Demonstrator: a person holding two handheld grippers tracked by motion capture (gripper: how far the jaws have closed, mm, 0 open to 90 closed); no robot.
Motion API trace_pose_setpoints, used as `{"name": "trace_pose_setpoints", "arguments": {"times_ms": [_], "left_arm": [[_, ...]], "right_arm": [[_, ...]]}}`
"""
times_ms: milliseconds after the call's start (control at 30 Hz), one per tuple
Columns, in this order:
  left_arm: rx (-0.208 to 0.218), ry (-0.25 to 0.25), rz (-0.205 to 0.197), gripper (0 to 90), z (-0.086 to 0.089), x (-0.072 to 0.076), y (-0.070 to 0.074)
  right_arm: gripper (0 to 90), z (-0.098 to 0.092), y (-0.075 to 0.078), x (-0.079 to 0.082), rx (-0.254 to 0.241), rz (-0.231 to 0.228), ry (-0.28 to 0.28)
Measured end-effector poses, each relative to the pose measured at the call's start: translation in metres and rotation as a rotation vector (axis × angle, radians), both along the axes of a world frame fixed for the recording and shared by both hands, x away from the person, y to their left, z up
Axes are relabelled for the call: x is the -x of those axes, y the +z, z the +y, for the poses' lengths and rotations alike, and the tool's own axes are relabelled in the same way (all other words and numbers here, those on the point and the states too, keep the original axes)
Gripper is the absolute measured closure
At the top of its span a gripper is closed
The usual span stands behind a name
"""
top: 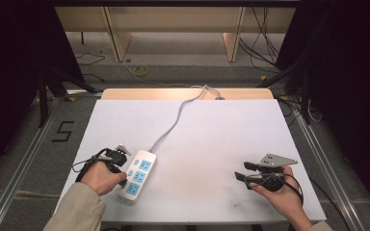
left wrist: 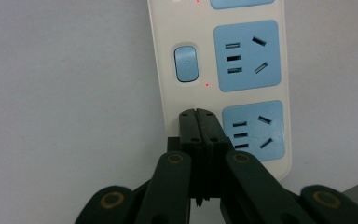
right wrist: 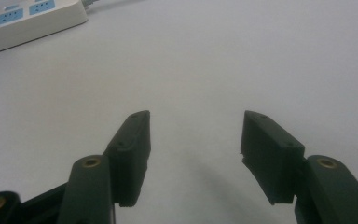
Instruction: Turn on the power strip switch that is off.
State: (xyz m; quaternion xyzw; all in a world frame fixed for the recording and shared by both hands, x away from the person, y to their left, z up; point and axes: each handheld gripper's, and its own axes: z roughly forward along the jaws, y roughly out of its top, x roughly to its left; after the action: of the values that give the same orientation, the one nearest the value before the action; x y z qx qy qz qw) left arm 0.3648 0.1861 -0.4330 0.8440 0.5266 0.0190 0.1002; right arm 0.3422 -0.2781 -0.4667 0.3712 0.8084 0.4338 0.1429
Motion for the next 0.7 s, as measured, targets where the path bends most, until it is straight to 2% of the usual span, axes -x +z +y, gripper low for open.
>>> {"name": "trace_pose_setpoints", "arguments": {"times_ms": [700], "left_arm": [[-0.026,-0.006,-0.002,89.9,-0.0038,0.0007,-0.0009]], "right_arm": [[43.5,0.0002,0.0004,0.0010,0.002,0.000,0.002]]}}
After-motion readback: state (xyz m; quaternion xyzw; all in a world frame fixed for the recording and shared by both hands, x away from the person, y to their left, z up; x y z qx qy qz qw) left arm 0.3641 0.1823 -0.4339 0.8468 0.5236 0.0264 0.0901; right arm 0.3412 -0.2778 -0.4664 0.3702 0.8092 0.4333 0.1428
